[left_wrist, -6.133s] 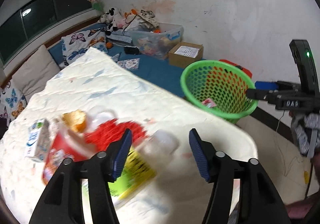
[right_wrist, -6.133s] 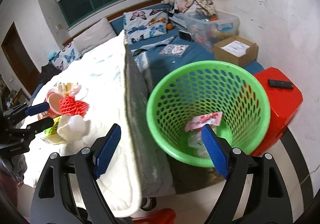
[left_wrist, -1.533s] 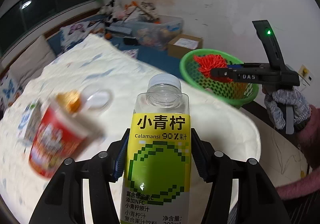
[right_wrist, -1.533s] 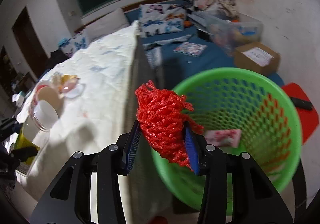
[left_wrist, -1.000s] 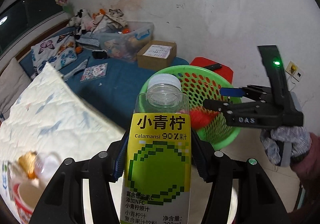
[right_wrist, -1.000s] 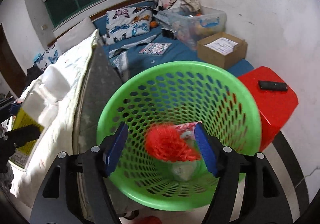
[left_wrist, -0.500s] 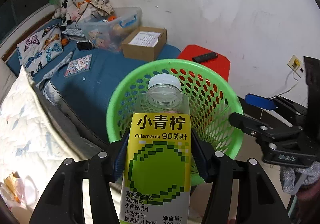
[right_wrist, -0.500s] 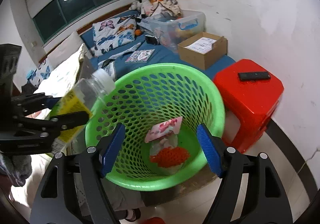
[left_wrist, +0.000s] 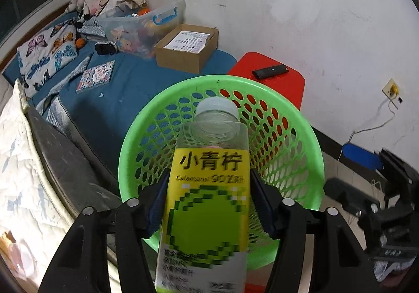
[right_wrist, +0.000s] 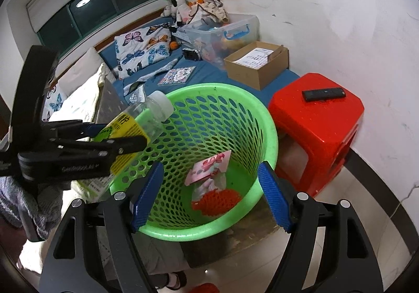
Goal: Collect trash
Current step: 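Carry net and lime bottle over the green basket and open both tools, then move left tool back to the mattress and grasp the red printed cup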
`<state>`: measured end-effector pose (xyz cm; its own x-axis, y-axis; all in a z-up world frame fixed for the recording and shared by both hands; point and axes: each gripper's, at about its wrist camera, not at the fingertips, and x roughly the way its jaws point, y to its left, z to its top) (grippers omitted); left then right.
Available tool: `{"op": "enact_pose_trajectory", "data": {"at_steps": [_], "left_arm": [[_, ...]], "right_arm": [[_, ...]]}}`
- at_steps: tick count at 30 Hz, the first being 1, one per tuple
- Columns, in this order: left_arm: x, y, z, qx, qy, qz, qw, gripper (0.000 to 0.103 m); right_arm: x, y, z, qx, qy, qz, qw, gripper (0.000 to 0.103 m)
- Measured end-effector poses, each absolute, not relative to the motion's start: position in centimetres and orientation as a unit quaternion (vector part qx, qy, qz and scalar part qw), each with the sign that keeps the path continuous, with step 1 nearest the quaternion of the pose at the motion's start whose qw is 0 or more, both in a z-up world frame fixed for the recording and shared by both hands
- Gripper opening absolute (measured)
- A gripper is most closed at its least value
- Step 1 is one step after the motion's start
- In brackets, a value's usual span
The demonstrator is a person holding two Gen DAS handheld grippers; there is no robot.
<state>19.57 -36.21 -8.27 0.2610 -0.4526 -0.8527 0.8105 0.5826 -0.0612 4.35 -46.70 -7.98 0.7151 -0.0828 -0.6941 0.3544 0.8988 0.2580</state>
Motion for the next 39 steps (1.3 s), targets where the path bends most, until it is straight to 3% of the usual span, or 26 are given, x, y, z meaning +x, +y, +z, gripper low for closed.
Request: {"op": "enact_pose_trajectory", "data": {"at_steps": [4, 10, 31, 39], "left_arm": [[19.5, -35.5, -7.4, 0.174, 0.442, -0.422, 0.772, 0.068], [18.3, -32.6, -5.5, 0.156, 0.415, -0.421, 0.791, 0.068], [13.9, -11.9, -1.3, 0.132, 0.346, -0.306, 0.877, 0.068], [14.2, -5.1, -1.2, 0.149, 0.343, -0.247, 0.894, 0.073]], "right_arm": [[4.3, -46.5, -7.6, 0.187, 0.357, -0.119, 0.908, 0.074], [4.6, -45.6, -6.8, 0.18, 0.353, -0.105, 0.912, 0.075], [9.5, -35.9, -5.0, 0.129, 0.357, 0.004, 0.925, 0.079], [11.1, -32.5, -4.8, 0.114, 0.361, 0.041, 0.925, 0.08]]}}
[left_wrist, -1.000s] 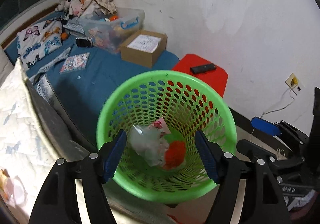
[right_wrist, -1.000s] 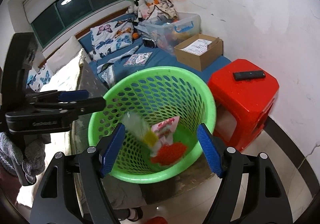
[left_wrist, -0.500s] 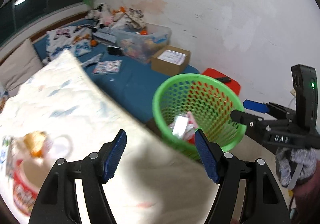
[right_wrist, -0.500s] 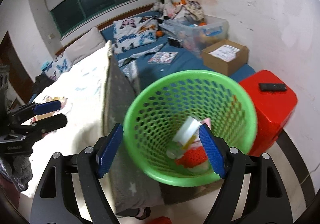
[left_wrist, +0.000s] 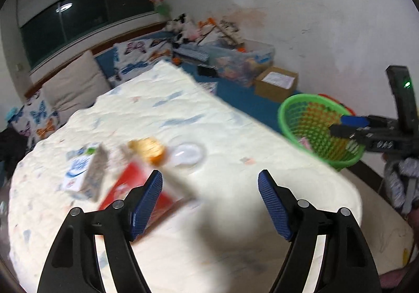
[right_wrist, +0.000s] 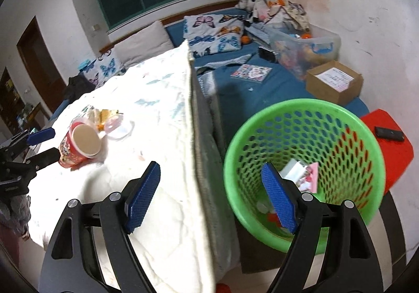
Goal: Collect trash
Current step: 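Move left tool back to the mattress and grasp the red printed cup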
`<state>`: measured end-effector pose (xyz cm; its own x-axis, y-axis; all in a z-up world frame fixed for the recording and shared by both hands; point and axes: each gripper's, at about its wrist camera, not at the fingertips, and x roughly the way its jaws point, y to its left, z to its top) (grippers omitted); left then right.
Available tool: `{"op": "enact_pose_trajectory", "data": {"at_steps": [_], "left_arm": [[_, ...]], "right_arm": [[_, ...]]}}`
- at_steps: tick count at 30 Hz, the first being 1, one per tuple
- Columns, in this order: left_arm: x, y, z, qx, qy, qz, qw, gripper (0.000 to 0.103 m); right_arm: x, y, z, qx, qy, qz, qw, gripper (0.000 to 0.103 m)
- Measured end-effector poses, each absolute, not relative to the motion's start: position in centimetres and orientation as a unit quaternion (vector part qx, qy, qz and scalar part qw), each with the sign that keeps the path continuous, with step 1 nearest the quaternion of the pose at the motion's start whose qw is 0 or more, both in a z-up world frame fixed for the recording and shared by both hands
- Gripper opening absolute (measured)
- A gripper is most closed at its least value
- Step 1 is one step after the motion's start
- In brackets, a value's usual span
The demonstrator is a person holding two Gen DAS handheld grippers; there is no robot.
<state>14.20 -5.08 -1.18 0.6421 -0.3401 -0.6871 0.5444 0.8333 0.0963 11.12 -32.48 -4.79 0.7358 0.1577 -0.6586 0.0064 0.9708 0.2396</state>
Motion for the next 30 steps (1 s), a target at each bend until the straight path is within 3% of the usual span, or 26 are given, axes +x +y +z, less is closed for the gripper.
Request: {"op": "enact_pose_trajectory", "data": {"at_steps": [9, 30], "left_arm": [[16.7, -0.7, -3.7, 0.231, 0.366, -0.214, 0.876, 0.078], [20.5, -1.0, -7.2, 0.339, 0.378, -0.22, 0.833, 0.081]], "right_arm": [[11.8, -30.7, -5.0, 0.108, 0.37, 0.055, 0.921, 0.08], [12.8, -28.3, -5.7, 0.097, 0.387, 0.066, 0.915, 0.08]]}}
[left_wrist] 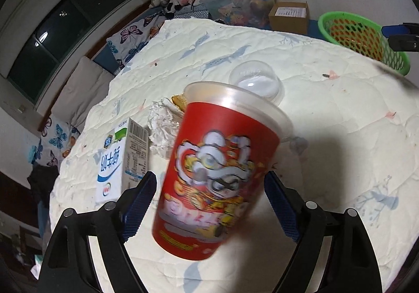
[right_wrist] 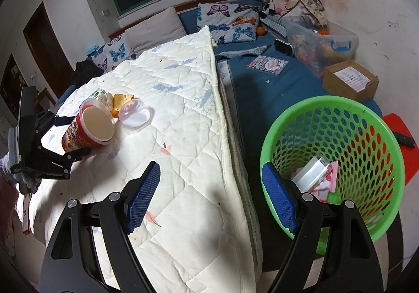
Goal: Collect trash
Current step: 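Move left tool back to the mattress and grasp the red printed cup, then grasp the white paper cup with right tool while left holds the red cup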
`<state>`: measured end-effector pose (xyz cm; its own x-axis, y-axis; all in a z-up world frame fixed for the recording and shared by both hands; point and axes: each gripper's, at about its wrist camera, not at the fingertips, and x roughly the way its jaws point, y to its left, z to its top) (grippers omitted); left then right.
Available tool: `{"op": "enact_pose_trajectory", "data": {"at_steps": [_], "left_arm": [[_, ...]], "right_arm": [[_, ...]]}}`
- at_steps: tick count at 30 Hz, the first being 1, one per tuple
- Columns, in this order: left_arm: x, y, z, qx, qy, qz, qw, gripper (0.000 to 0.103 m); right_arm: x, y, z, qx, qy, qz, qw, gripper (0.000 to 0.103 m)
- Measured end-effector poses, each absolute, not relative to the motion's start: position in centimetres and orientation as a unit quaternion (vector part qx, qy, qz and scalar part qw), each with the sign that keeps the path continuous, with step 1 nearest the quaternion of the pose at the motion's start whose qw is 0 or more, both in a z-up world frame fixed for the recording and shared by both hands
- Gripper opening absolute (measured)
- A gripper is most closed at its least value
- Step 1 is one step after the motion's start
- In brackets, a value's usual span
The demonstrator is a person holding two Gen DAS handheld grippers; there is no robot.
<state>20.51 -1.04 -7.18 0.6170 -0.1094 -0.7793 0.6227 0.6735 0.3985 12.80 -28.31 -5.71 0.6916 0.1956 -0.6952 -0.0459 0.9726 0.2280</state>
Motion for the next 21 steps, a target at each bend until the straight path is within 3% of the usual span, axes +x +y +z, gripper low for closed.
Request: {"op": "enact_pose_trajectory", "data": {"at_steps": [7, 21], "left_arm": [[20.7, -1.3, -7.5, 0.343, 0.381, -0.227, 0.828, 0.081], [19.5, -1.2, -7.2, 0.342, 0.359, -0.211, 0.842, 0.071]], "right_arm": [[12.8, -28.3, -5.9, 0.097, 0.39, 0.066, 0.913, 0.08], [12.7, -27.8, -5.8, 0.094, 0.388, 0.071, 0.914, 0.08]]}}
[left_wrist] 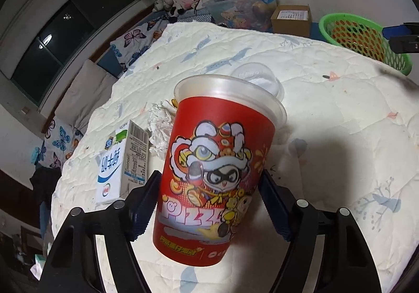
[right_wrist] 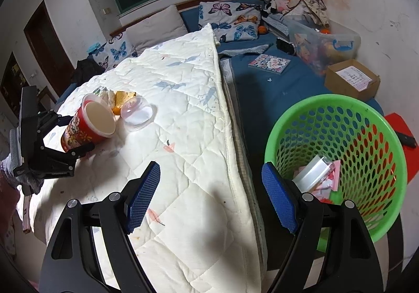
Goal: Collect trash
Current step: 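Grasp the white paper cup with right tool while left holds the red cup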
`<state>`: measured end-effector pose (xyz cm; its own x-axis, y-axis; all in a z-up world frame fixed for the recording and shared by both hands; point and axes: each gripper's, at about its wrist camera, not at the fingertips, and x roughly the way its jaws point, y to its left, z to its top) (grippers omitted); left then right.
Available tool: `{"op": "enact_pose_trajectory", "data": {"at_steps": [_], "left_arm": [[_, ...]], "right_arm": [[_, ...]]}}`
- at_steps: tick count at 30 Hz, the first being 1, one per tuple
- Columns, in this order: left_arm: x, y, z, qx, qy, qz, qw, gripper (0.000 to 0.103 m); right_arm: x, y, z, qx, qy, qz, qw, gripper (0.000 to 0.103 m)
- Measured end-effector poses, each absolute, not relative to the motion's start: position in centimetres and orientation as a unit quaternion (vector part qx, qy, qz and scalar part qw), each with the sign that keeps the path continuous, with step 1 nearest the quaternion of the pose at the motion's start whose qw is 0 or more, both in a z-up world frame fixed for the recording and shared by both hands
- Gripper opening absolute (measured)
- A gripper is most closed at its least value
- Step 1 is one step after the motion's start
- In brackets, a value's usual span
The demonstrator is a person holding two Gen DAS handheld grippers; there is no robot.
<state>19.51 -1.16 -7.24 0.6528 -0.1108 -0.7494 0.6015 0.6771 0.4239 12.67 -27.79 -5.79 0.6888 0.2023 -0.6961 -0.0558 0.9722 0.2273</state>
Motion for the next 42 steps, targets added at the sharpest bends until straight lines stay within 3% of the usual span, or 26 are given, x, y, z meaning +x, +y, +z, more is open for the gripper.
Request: {"op": "enact_pose_trajectory", "data": {"at_steps": [8, 19, 25, 35, 42], "left_arm": [[17.1, -0.5, -5.0, 0.396, 0.328, -0.2, 0.834, 0.07], [17.4, 1.4, -3.1, 0.249, 0.447, -0.236, 0.826, 0.07], [16.8, 0.7, -3.6, 0.281, 0.463, -0.229, 0.809, 0.07], [16.5, 1.7, -4.7, 0.236, 0.457, -0.24, 0.823, 0.071], [15.8, 2.9, -5.8, 0.196, 0.458, -0.233, 0.835, 0.081]], "right_arm": [[12.5, -27.5, -5.6, 0.098, 0.383, 0.077, 0.915, 0.08], [12.2, -26.9, -5.4, 0.099, 0.38, 0.086, 0.915, 0.08], [12.2, -26.9, -5.4, 0.101, 0.381, 0.09, 0.915, 0.08], [12.1, -26.0, -5.5, 0.101, 0.383, 0.098, 0.913, 0.08], [12.0, -25.9, -5.8, 0.103, 0.384, 0.1, 0.912, 0.08]]}}
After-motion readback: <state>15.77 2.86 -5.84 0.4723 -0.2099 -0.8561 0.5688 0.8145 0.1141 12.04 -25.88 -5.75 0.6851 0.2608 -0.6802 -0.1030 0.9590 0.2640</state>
